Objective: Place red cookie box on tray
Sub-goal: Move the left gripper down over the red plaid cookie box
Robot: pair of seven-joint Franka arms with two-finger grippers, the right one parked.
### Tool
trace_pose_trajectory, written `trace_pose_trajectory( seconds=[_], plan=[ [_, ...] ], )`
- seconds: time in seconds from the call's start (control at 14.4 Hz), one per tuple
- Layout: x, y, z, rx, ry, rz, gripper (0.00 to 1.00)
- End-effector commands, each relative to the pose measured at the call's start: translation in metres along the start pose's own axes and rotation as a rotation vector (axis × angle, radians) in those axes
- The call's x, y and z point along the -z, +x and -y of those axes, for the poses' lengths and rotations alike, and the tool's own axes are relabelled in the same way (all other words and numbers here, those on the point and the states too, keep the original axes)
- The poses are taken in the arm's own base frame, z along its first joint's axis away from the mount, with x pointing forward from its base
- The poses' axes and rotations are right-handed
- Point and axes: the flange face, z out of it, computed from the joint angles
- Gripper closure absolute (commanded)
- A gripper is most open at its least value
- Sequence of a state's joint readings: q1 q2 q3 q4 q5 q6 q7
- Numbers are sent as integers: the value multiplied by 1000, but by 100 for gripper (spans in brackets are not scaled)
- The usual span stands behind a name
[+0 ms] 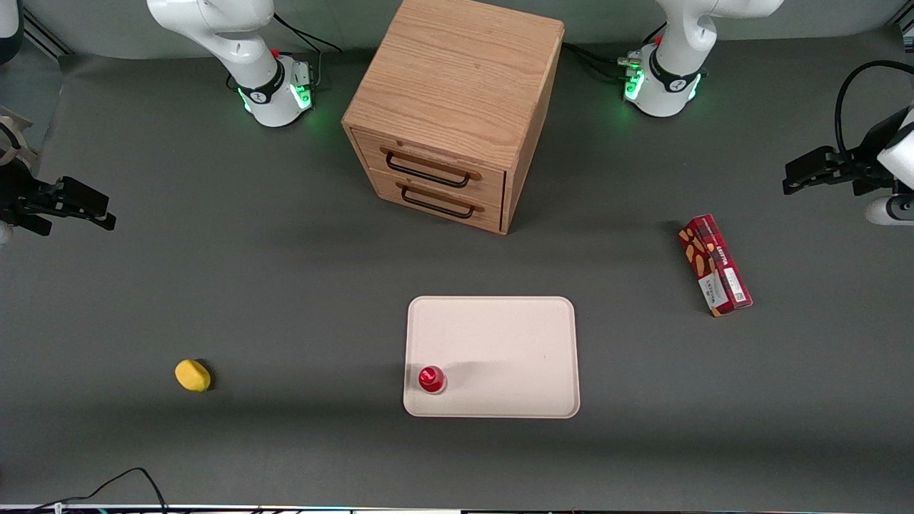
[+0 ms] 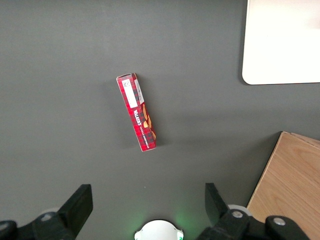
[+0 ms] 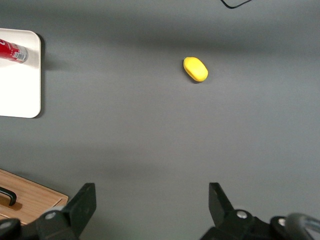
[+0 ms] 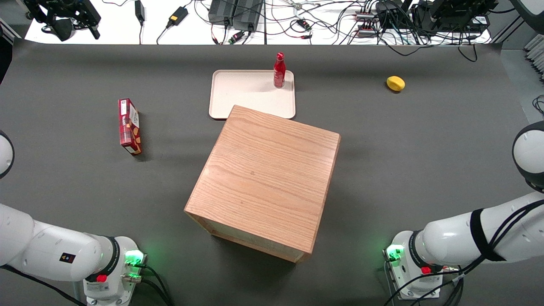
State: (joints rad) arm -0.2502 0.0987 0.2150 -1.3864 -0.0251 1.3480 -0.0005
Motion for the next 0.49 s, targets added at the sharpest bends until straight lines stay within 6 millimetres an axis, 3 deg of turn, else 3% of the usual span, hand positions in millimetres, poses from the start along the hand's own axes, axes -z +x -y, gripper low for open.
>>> trace_pose_trajectory(
  seconds=[0.0, 0.21, 0.42],
  plan=[
    [9, 0, -2, -12, 12, -15, 0],
    [12, -1, -2, -5, 24, -10, 0],
    [-12, -3, -2, -18, 30, 65, 0]
  ],
)
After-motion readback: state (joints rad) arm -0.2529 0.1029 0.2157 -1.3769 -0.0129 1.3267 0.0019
